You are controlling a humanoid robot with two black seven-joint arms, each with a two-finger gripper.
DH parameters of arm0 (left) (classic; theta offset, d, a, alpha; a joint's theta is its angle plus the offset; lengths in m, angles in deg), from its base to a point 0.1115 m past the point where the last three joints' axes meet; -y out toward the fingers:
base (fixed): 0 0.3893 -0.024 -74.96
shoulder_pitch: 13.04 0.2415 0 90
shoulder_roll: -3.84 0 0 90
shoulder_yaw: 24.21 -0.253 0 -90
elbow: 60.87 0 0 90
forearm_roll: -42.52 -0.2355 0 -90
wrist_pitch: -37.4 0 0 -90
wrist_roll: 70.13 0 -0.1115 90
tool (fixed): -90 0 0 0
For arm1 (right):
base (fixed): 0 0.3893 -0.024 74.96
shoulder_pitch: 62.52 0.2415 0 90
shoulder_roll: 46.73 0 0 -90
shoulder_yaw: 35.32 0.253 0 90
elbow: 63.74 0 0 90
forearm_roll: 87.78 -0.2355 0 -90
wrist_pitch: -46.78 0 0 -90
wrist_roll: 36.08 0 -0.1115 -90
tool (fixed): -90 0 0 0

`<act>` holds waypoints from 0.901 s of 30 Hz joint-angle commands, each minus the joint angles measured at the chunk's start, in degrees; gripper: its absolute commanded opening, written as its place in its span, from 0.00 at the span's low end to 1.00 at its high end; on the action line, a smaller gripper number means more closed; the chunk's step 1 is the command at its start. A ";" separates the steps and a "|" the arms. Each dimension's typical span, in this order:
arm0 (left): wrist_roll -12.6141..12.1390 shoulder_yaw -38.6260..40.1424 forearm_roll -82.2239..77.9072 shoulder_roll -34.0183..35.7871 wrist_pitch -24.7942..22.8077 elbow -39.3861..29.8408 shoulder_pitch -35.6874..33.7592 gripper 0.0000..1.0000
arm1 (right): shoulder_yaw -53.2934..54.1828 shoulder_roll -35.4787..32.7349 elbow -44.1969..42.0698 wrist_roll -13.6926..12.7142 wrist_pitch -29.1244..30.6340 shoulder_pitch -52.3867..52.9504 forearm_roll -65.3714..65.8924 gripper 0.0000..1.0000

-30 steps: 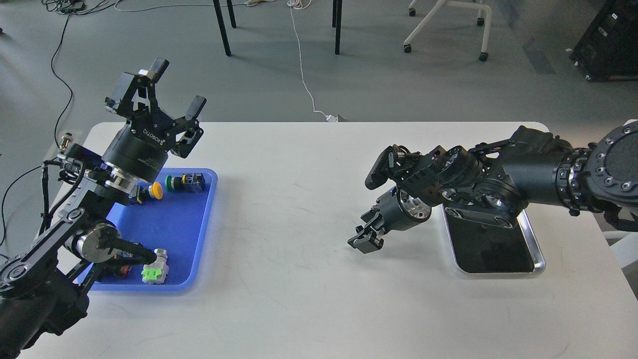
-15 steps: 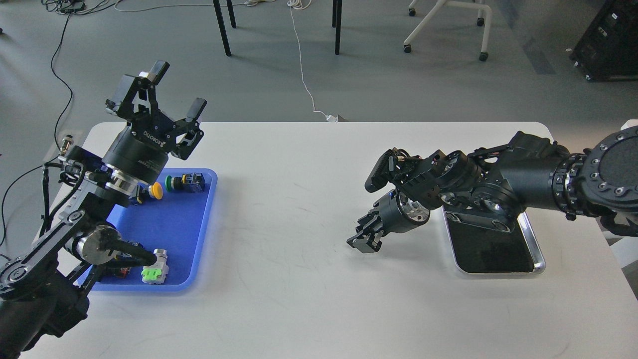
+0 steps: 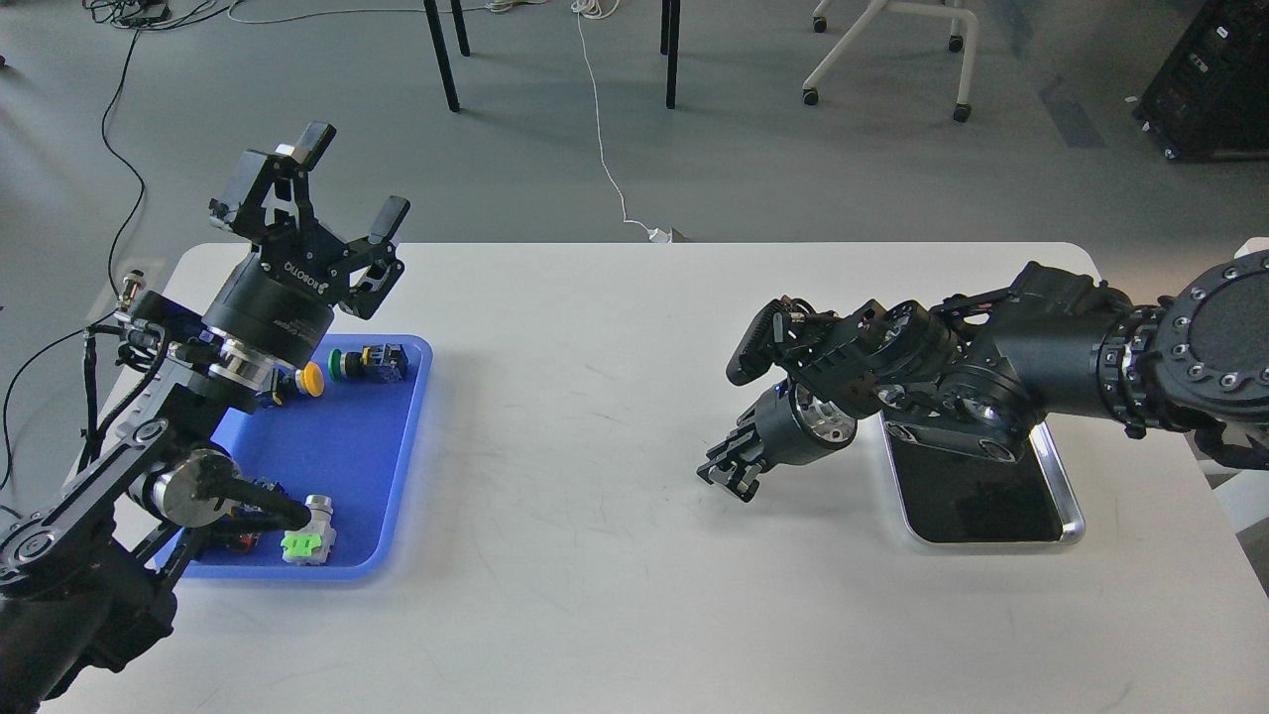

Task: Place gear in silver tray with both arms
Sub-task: 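Reach the right gripper to the second gear and grasp it, then carry the gear into the silver tray and open the right gripper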

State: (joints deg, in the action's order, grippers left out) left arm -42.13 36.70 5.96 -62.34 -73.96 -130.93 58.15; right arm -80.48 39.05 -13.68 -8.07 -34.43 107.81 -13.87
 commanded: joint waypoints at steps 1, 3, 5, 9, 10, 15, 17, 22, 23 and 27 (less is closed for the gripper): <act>0.00 0.00 0.00 0.00 0.00 0.01 0.00 0.98 | -0.02 0.00 0.04 -0.01 0.00 0.01 0.00 0.24; 0.00 0.00 0.00 0.00 0.00 0.01 0.00 0.98 | -0.02 0.00 0.13 -0.01 -0.09 0.09 0.00 0.23; 0.00 0.00 0.00 0.00 0.00 0.01 0.00 0.98 | -0.19 0.00 0.04 -0.01 0.00 0.18 0.18 0.15; 0.00 0.00 0.00 0.00 0.00 0.01 0.00 0.98 | -0.81 0.00 0.22 -0.01 0.09 0.62 0.09 0.01; 0.00 0.00 0.00 0.00 0.00 0.01 0.00 0.98 | -0.90 0.00 0.22 -0.01 0.09 0.80 0.09 0.01; 0.00 0.00 0.00 -0.09 0.00 0.01 0.00 0.98 | -0.81 -0.79 0.56 -0.01 0.00 2.29 0.00 0.01; 0.00 0.00 0.00 -0.09 0.00 0.01 0.00 0.98 | -0.63 -2.45 0.92 -0.01 -0.09 3.69 0.00 0.01; 0.00 0.00 -0.09 -0.26 0.00 -0.08 0.00 0.98 | -0.55 -8.34 3.46 -0.01 0.00 8.44 0.09 0.02; 0.00 0.00 0.00 -0.26 0.00 -0.08 0.00 0.98 | -0.63 -10.18 4.16 -0.01 0.00 9.14 0.35 0.02; 0.00 0.00 -0.09 -0.26 0.00 -0.08 0.00 0.98 | -0.98 -17.39 5.57 -0.01 0.00 9.67 1.58 0.03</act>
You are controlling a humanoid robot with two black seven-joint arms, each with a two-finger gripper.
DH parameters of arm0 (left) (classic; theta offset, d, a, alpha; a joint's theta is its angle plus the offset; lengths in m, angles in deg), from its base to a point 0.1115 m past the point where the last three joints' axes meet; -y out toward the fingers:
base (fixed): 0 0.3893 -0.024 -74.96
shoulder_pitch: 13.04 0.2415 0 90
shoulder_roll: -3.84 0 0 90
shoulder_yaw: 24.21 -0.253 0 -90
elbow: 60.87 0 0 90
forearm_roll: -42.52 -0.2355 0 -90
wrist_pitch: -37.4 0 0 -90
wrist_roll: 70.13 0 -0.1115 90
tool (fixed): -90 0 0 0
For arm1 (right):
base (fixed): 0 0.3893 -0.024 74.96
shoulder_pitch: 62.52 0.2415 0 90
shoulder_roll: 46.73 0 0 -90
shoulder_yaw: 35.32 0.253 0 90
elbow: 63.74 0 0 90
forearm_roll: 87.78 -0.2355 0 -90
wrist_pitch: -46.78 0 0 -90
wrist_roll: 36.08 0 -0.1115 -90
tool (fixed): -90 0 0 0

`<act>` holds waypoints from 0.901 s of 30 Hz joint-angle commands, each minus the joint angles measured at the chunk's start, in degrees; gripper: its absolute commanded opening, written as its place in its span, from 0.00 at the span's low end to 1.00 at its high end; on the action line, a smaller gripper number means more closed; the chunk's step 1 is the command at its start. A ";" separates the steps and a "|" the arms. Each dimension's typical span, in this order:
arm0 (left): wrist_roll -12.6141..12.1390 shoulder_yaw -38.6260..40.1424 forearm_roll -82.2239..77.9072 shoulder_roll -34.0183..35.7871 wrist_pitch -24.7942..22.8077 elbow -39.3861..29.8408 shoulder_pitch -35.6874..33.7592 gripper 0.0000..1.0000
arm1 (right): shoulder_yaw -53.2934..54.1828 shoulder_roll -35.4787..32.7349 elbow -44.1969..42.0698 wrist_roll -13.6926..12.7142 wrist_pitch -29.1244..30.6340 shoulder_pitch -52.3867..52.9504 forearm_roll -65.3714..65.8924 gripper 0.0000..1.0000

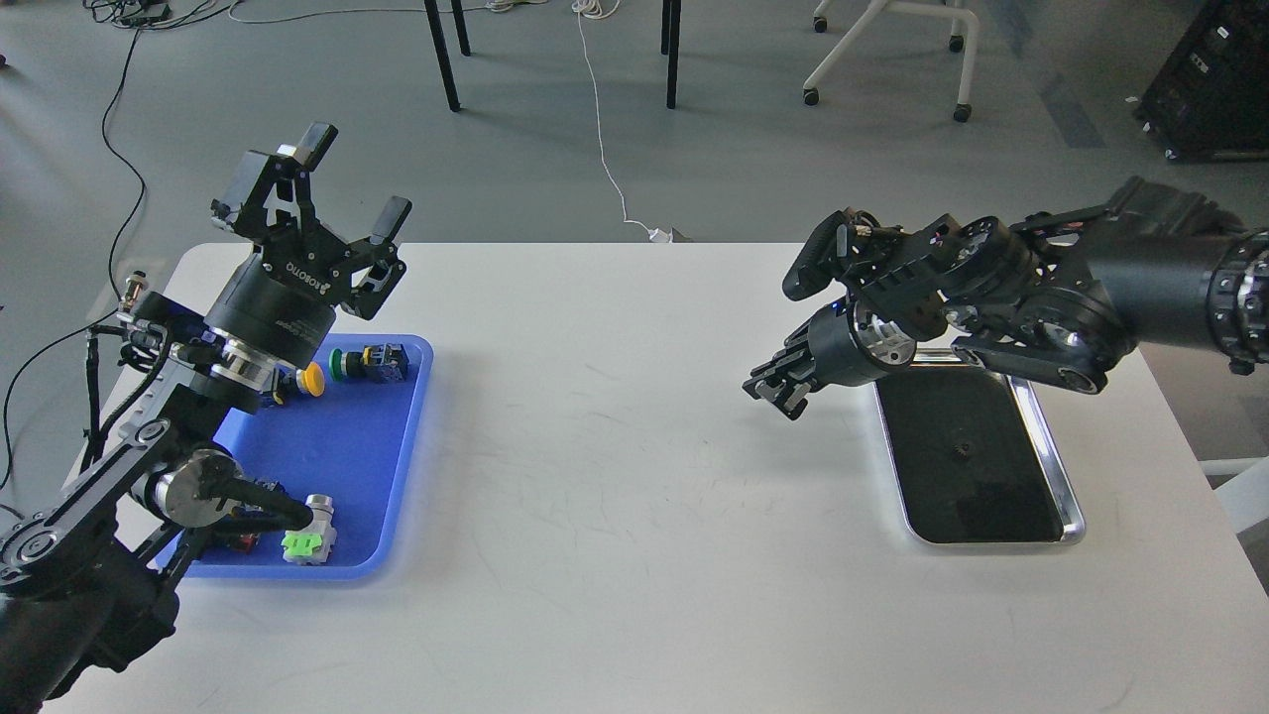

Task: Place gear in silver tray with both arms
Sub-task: 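Carry the gear into the silver tray and open the right gripper, then withdraw the right gripper up from the silver tray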

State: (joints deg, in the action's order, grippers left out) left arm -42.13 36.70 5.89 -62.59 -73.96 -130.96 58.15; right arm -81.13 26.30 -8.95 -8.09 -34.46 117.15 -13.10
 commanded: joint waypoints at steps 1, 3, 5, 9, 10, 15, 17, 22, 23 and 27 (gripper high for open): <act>0.00 0.00 -0.02 -0.10 0.00 -0.13 0.00 0.98 | -0.33 -6.66 1.11 0.01 0.03 0.33 2.04 0.03; 0.00 0.00 -0.02 -0.19 0.00 -0.39 0.00 0.98 | -0.59 -9.91 1.37 0.01 0.03 -0.11 4.76 0.03; 0.00 -0.09 -0.02 -0.28 0.00 -0.57 0.00 0.98 | -0.68 -13.34 1.37 0.01 0.03 -0.98 7.40 0.03; 0.00 -0.18 -0.02 -0.89 0.00 -0.57 0.00 0.98 | -0.68 -17.48 1.11 0.01 -0.06 -4.23 8.82 0.05; 0.00 -0.18 -0.02 -1.07 0.00 -0.57 0.00 0.98 | -0.68 -18.10 0.85 0.01 -0.14 -5.20 8.82 0.05; 0.00 -0.18 -0.11 -1.42 0.00 -0.57 0.00 0.98 | -0.51 -18.37 -1.96 0.01 -2.78 -9.33 8.82 0.06; 0.00 -0.27 -0.11 -1.42 0.00 -0.57 0.00 0.98 | -0.24 -17.93 -3.28 0.01 -3.13 -10.39 8.82 0.06; 0.00 -0.27 -0.28 -1.59 0.00 -0.57 0.09 0.98 | 0.63 -16.00 -6.18 0.01 -5.32 -13.37 8.38 0.12; 0.00 -0.27 -0.19 -1.59 0.00 -0.57 0.09 0.98 | 0.72 -15.65 -6.79 0.01 -5.77 -13.99 8.21 0.14; 0.00 -0.09 -0.28 -1.59 -0.08 -0.57 0.53 0.98 | 0.99 -15.47 -7.77 0.01 -6.12 -14.52 8.03 0.19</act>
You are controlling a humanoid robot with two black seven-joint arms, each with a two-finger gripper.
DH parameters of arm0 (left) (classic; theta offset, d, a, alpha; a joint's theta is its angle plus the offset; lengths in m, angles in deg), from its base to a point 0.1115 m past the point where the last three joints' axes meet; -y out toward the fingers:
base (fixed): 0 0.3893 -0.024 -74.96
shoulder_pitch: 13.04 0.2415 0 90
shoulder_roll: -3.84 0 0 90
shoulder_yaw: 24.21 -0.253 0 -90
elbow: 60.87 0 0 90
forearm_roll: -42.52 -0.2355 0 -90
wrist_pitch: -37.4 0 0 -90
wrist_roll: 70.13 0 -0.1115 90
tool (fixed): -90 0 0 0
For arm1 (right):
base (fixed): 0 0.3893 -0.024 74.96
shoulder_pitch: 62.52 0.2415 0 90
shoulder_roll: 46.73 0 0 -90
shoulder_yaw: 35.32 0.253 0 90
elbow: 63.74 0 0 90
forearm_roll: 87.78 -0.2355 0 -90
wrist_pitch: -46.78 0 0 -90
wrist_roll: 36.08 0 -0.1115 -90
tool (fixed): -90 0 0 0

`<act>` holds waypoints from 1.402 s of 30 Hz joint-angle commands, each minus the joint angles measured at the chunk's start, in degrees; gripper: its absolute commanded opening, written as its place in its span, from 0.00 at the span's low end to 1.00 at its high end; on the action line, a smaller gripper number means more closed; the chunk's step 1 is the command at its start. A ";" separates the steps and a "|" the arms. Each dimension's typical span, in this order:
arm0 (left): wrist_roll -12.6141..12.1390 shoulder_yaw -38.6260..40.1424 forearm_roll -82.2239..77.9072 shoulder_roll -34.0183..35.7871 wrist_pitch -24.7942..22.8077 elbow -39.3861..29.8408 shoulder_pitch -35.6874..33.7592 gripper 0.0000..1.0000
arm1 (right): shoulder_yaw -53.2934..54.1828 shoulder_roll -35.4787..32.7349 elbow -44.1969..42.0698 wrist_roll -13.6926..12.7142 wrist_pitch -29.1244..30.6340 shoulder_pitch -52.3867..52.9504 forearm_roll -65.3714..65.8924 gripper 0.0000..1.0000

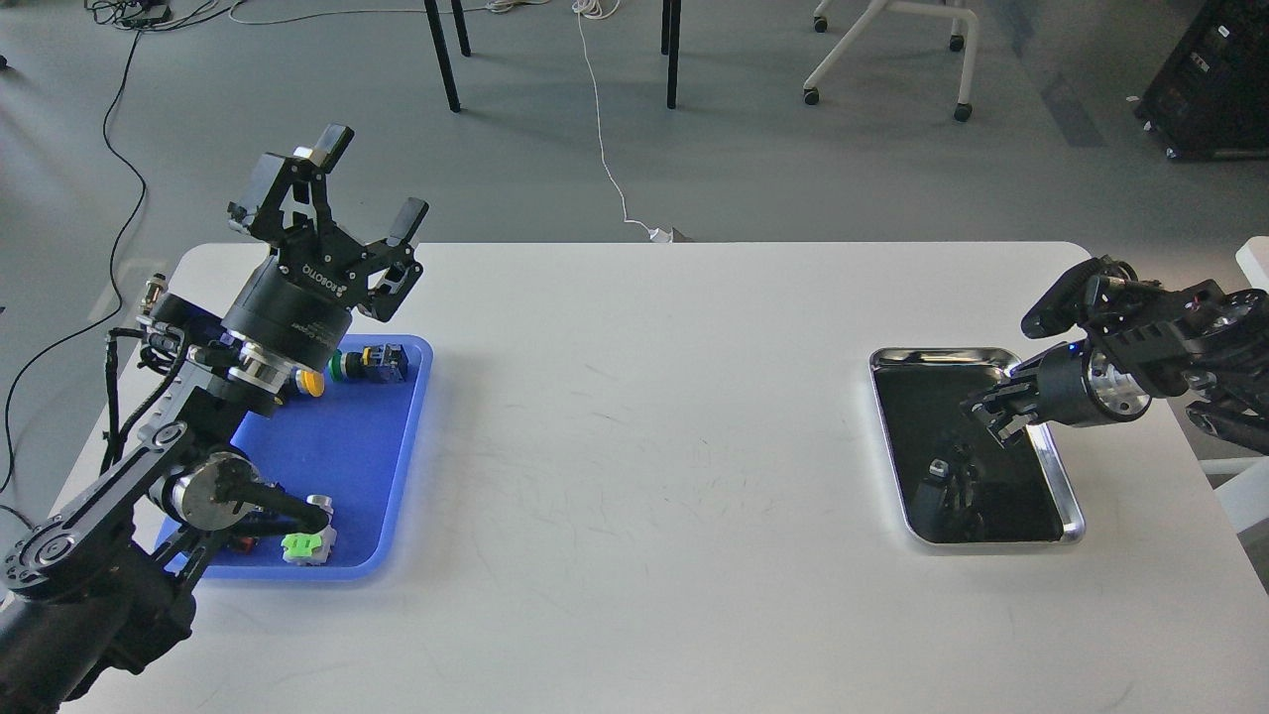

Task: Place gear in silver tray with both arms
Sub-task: 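Withdraw the right gripper up from the silver tray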

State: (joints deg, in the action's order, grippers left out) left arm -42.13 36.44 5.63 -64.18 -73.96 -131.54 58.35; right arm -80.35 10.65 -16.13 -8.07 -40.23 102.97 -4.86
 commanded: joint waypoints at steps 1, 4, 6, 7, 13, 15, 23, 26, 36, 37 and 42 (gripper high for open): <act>0.00 0.17 -0.03 -0.01 -0.09 -0.08 0.41 0.98 | 0.38 0.18 -0.59 -0.01 -0.44 -0.35 -0.30 0.27; 0.00 0.17 -0.03 -0.01 -0.09 0.01 0.41 0.98 | 1.61 -0.08 -0.41 -0.01 -0.44 -0.35 -0.48 0.62; 0.00 0.26 -0.03 -0.01 -0.09 0.01 0.41 0.98 | 2.32 -0.35 -0.15 -0.01 -0.44 -0.35 -0.48 0.81; 0.00 0.17 -0.03 -0.01 -0.09 -0.08 0.41 0.98 | 2.41 -0.43 0.03 -0.01 -0.44 -0.35 -0.48 0.83; 0.00 0.26 -0.03 -0.01 0.00 -0.52 0.41 0.98 | 5.13 -0.96 0.47 -0.01 -0.44 -0.26 -2.05 0.93; 0.00 0.26 -0.03 -0.01 0.00 -0.61 0.41 0.98 | 7.05 -1.05 0.56 -0.01 -0.44 -0.26 -3.72 0.94; 0.00 0.26 -0.03 -0.01 0.00 -0.61 0.77 0.98 | 18.56 -1.93 5.47 -0.01 -0.35 -2.89 -27.25 0.96; 0.00 0.26 -0.11 -0.10 0.00 -0.52 0.94 0.98 | 25.76 -1.84 6.36 -0.01 -0.44 -6.84 -38.15 0.96; 0.00 0.26 -0.73 -1.41 1.58 -0.43 2.96 0.98 | 59.16 2.46 9.69 -0.01 -0.62 -26.52 -62.86 0.96; 0.00 0.17 -0.99 -1.68 2.01 -0.43 3.22 0.98 | 61.45 2.55 10.48 -0.01 -0.62 -28.19 -65.23 0.96; 0.00 -0.18 -5.20 -2.56 4.91 -0.43 4.37 0.98 | 68.58 2.73 12.95 -0.01 -0.18 -34.35 -73.15 0.97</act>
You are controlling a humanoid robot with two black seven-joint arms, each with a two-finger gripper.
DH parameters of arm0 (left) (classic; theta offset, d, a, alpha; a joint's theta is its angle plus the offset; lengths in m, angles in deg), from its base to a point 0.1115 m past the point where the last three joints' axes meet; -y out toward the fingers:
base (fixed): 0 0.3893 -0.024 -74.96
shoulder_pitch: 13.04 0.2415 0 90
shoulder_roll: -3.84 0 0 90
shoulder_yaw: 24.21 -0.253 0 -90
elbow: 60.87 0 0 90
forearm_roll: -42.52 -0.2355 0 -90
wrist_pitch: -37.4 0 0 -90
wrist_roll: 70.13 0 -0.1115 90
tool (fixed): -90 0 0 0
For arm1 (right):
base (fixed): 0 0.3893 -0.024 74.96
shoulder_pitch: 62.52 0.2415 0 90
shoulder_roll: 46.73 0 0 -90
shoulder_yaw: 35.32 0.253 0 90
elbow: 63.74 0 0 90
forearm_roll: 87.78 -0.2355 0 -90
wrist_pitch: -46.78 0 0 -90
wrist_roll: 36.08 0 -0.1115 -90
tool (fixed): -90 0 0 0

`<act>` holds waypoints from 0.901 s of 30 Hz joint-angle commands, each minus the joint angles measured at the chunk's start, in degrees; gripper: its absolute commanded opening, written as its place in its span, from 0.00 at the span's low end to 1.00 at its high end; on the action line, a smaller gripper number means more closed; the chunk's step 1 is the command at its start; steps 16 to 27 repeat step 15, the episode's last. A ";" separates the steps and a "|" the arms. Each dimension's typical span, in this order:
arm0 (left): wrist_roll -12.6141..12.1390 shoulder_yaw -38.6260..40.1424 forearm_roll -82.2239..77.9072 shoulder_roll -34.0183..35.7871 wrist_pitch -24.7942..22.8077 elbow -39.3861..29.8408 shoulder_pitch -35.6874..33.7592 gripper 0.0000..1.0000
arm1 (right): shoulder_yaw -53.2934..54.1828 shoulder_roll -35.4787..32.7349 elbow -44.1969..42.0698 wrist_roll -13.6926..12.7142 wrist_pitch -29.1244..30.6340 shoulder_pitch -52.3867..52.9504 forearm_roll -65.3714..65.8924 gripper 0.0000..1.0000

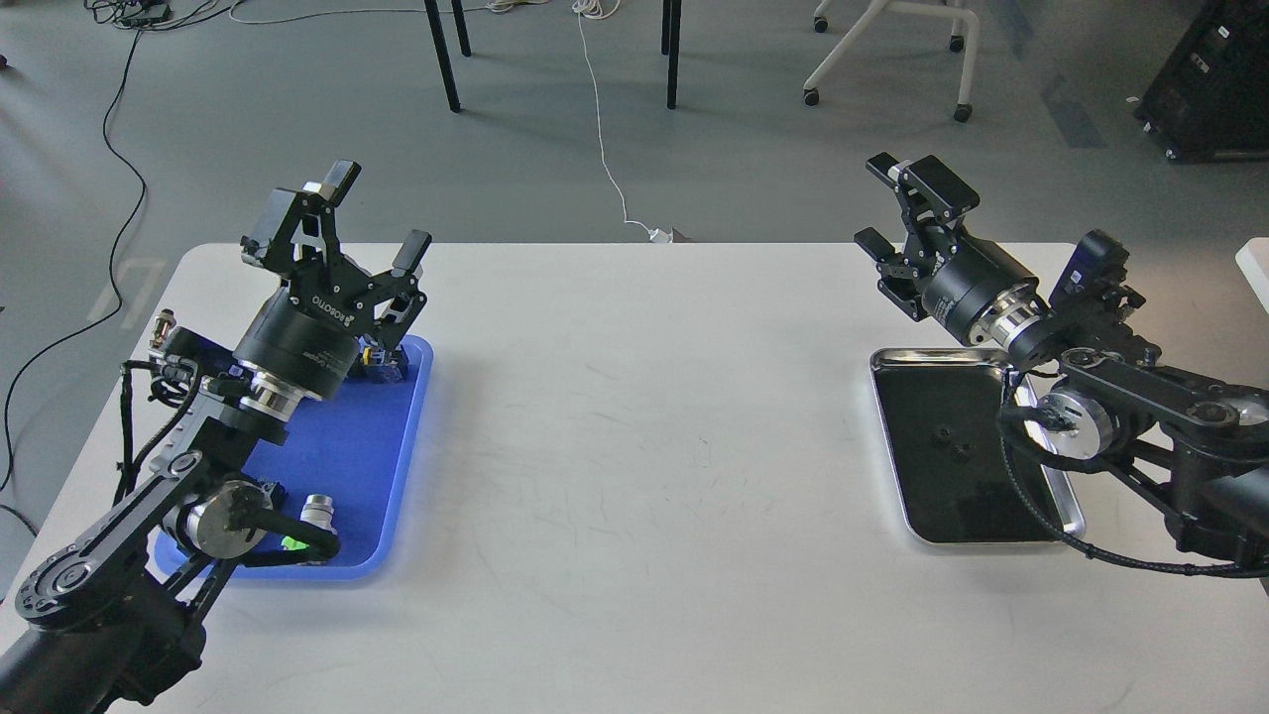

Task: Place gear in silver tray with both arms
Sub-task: 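Withdraw the right gripper up from the silver tray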

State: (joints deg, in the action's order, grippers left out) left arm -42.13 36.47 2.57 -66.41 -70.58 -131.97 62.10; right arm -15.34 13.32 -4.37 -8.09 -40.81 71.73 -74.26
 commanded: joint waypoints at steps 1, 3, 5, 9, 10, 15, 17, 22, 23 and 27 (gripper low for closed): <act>0.00 -0.39 -2.93 -0.32 1.89 0.00 1.14 0.98 | 4.97 -0.02 1.79 0.01 0.58 -4.60 -5.15 0.98; -1.53 -0.48 -3.90 -0.32 1.98 0.00 1.59 0.98 | 7.08 -0.38 2.67 0.01 0.67 -6.71 -6.04 0.98; -5.66 -0.13 -4.08 -0.32 1.98 0.17 1.77 0.98 | 8.76 -0.38 3.11 0.01 0.93 -8.39 -6.13 0.99; -9.80 0.22 -3.64 -0.50 1.90 0.53 1.77 0.98 | 9.46 0.06 3.64 0.01 0.93 -9.45 -6.04 0.99; -9.81 0.22 -3.64 -0.58 1.90 0.53 1.85 0.98 | 9.38 0.06 3.81 0.01 0.93 -9.45 -6.04 0.99; -9.89 0.22 -3.64 -0.59 1.90 0.61 1.77 0.98 | 8.50 -0.03 5.48 0.01 0.93 -9.88 -5.96 0.99; -9.89 0.22 -3.64 -0.59 1.90 0.61 1.77 0.98 | 8.50 -0.03 5.48 0.01 0.93 -9.88 -5.96 0.99; -9.89 0.22 -3.64 -0.59 1.90 0.61 1.77 0.98 | 8.50 -0.03 5.48 0.01 0.93 -9.88 -5.96 0.99; -9.89 0.22 -3.64 -0.59 1.90 0.61 1.77 0.98 | 8.50 -0.03 5.48 0.01 0.93 -9.88 -5.96 0.99; -9.89 0.22 -3.64 -0.59 1.90 0.61 1.77 0.98 | 8.50 -0.03 5.48 0.01 0.93 -9.88 -5.96 0.99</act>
